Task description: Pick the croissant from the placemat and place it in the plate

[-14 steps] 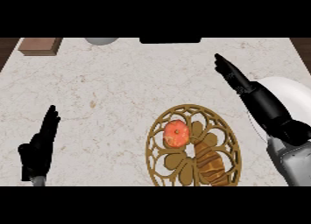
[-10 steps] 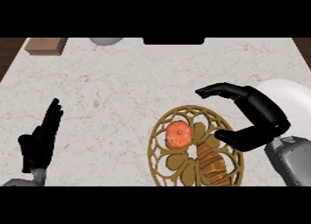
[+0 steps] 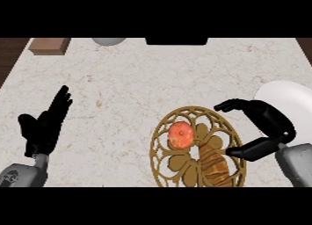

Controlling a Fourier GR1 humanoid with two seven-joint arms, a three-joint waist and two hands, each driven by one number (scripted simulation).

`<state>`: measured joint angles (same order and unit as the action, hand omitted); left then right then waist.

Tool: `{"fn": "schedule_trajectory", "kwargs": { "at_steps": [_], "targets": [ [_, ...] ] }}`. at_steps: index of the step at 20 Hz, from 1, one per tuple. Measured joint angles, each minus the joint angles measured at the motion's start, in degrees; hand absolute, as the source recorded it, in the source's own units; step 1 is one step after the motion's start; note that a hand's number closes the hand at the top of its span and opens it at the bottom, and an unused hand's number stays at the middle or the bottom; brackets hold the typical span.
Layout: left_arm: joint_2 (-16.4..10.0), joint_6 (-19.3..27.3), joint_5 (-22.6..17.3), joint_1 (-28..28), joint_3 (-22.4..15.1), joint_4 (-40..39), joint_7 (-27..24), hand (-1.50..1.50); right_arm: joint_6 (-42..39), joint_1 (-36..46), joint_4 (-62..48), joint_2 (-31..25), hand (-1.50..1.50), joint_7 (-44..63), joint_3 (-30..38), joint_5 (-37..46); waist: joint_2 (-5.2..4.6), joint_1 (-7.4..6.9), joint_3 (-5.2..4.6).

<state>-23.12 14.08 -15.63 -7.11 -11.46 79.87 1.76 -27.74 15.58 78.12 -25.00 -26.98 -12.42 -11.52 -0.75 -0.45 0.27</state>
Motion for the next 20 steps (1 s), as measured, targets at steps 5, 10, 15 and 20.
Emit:
{"fn": "schedule_trajectory", "kwargs": {
  "at_steps": [5, 10, 15, 20],
  "targets": [
    [-0.69, -1.88, -0.84, -2.36, 0.83, -0.41, 2.55, 0.0, -0.55, -0.37, -7.83, -3.76, -1.5, -13.18, -3.3, 10.45, 0.2, -0.37, -0.06],
    [-0.9, -2.9, -1.13, -3.33, 2.07, -0.78, 3.98, 0.0, 2.99, 1.02, -10.69, -8.16, -1.5, -18.21, -6.3, 17.9, 0.45, -0.22, -0.15],
    [0.02, -2.49, 0.34, -3.6, 2.46, -0.37, 5.17, 0.0, 5.26, 2.47, -11.35, -9.19, -1.5, -19.65, -8.83, 22.63, 0.63, -0.02, -0.21],
    [0.14, -4.48, 0.59, -4.48, 4.02, -2.79, 4.5, 0.0, 4.11, 3.46, -8.1, -11.35, -1.5, -16.7, -11.52, 25.99, 0.71, 0.31, -0.28]
  ]
}}
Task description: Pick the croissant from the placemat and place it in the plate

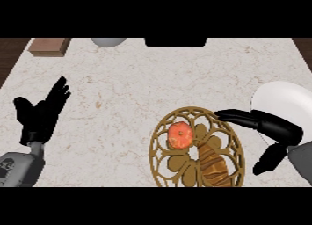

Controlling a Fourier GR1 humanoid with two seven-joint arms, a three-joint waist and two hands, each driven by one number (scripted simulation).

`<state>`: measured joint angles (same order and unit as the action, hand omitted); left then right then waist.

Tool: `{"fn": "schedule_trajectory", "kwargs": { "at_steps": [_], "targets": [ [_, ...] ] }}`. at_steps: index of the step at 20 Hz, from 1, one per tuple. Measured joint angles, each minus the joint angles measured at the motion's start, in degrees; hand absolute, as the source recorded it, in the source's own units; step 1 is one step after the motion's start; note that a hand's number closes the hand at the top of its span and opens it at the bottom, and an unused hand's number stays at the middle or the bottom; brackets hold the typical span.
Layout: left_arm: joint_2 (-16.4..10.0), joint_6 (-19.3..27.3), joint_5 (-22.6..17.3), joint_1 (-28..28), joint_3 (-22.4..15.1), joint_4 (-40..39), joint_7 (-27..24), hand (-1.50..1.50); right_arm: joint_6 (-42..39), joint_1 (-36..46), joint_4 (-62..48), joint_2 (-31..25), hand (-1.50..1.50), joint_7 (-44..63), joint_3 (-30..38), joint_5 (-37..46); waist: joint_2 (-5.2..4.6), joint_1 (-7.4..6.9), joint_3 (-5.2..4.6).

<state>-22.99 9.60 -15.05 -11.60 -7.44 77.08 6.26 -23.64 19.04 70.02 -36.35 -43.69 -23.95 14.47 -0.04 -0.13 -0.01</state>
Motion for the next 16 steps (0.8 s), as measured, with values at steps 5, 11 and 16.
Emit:
{"fn": "schedule_trajectory", "kwargs": {
  "at_steps": [5, 11, 16],
  "targets": [
    [1.29, 0.36, 1.39, 0.78, 0.24, 0.91, 0.45, 0.0, 1.52, -1.1, 3.2, -0.89, -1.5, 1.22, -2.74, 6.08, 0.07, 0.06, 0.0],
    [2.71, 0.43, 3.08, 1.46, 0.6, 2.41, 1.48, 0.0, 1.37, -1.17, 6.26, 0.54, -1.5, 5.32, -4.52, 13.68, 0.09, 0.08, 0.01],
    [2.8, -1.45, 3.53, 1.5, 2.47, 2.06, 1.72, 0.0, -0.95, -1.31, 7.8, 1.52, -1.5, 7.3, -4.7, 18.99, 0.08, 0.08, -0.01]
  ]
}}
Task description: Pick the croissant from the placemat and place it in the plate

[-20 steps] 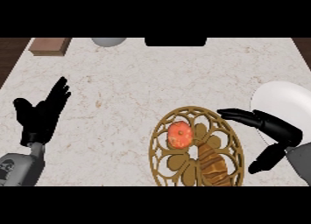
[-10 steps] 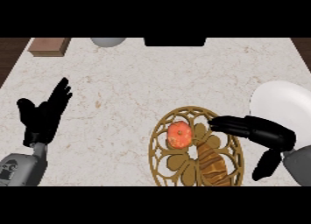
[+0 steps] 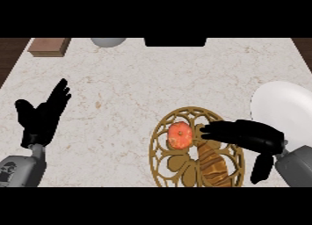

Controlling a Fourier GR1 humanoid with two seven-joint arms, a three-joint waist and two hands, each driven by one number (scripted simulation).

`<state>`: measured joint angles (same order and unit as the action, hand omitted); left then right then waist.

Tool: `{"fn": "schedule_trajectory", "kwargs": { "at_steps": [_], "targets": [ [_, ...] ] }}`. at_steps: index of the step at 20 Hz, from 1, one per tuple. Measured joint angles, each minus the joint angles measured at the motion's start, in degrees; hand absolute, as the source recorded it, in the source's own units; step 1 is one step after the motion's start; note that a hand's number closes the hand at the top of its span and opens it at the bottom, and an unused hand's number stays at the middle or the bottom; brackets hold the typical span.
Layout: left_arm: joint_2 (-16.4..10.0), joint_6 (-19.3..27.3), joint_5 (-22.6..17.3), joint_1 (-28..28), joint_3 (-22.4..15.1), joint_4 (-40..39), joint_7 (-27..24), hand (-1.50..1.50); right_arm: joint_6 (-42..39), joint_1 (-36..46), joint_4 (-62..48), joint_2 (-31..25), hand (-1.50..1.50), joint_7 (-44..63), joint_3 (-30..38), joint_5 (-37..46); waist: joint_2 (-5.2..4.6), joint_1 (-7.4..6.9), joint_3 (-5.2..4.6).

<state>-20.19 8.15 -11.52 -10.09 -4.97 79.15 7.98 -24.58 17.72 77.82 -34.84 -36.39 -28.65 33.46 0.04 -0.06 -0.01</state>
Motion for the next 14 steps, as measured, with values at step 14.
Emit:
{"fn": "schedule_trajectory", "kwargs": {
  "at_steps": [14],
  "targets": [
    [2.5, -3.07, 3.36, 0.42, 3.75, 0.89, 1.04, 0.0, -1.02, -0.17, -2.66, 10.8, -1.5, 4.01, 1.08, 13.84, 0.01, -0.09, 0.0]
  ]
}}
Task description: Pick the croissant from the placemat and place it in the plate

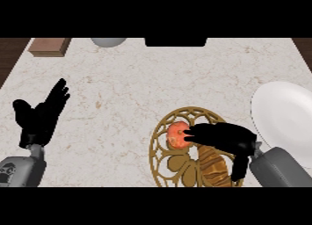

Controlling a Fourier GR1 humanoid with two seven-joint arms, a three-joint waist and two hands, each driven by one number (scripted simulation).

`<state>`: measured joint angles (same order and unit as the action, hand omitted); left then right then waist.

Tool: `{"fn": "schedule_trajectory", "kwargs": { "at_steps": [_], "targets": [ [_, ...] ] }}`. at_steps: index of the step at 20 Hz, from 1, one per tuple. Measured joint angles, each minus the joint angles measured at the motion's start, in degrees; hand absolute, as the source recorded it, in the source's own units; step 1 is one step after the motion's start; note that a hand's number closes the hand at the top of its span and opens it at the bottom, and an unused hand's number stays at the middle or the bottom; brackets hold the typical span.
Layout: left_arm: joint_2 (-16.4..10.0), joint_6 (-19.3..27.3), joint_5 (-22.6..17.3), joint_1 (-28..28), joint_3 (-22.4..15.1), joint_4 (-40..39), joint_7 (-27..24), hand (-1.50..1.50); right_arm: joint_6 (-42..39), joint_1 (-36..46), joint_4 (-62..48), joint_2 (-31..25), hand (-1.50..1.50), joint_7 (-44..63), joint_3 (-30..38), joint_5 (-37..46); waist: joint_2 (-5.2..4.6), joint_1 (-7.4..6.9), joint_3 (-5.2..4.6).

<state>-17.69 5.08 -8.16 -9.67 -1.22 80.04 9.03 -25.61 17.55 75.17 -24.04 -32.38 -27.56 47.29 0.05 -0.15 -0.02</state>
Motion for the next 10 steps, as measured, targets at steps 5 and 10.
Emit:
{"fn": "schedule_trajectory", "kwargs": {
  "at_steps": [5, 10],
  "targets": [
    [1.64, -0.17, 1.82, -0.31, 0.67, -0.46, -0.41, 0.0, 0.75, -0.33, -0.85, 2.26, -1.5, -0.52, 0.23, 4.72, 0.18, 0.13, -0.13],
    [2.32, -0.83, 2.42, 0.29, 1.1, -0.68, -1.11, 0.0, 0.66, -0.86, 0.26, 0.73, 1.5, -3.57, -1.19, 8.09, 0.52, 0.06, -0.4]
  ]
}}
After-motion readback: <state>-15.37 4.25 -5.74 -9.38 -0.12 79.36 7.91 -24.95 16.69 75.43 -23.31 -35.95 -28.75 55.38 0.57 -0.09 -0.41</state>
